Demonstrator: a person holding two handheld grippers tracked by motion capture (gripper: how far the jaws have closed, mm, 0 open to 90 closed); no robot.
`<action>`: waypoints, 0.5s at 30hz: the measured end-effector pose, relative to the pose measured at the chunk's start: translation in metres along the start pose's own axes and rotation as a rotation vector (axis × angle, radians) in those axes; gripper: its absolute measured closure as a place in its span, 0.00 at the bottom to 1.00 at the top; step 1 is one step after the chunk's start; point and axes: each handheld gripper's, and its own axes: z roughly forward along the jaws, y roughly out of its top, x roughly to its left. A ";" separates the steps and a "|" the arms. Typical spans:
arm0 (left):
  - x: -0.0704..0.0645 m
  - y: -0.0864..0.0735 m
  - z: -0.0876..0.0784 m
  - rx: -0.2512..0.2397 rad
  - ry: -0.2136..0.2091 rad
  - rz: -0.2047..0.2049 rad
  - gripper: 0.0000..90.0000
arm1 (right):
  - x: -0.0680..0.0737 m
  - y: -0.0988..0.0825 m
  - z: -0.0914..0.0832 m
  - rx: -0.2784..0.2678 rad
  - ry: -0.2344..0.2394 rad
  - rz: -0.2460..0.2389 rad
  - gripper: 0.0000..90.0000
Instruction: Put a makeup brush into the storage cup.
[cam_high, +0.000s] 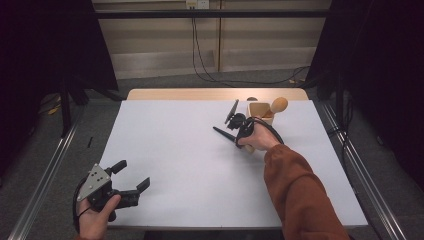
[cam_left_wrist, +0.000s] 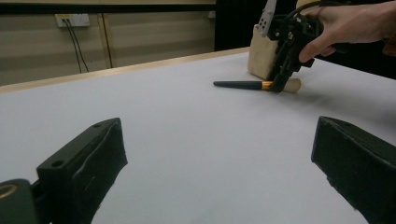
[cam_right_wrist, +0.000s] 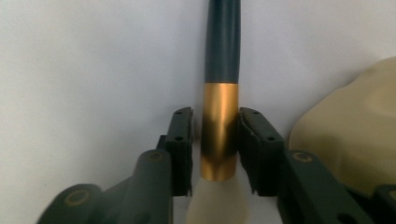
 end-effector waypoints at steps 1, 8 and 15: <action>0.000 0.000 0.000 0.000 -0.001 -0.002 0.03 | -0.001 0.000 0.002 0.006 0.007 0.001 0.77; 0.000 0.000 0.000 0.002 -0.003 0.001 0.03 | 0.000 0.001 0.003 0.009 0.009 -0.004 0.80; 0.000 0.000 0.000 0.001 -0.003 -0.001 0.03 | -0.001 0.001 0.002 0.022 0.024 0.000 0.81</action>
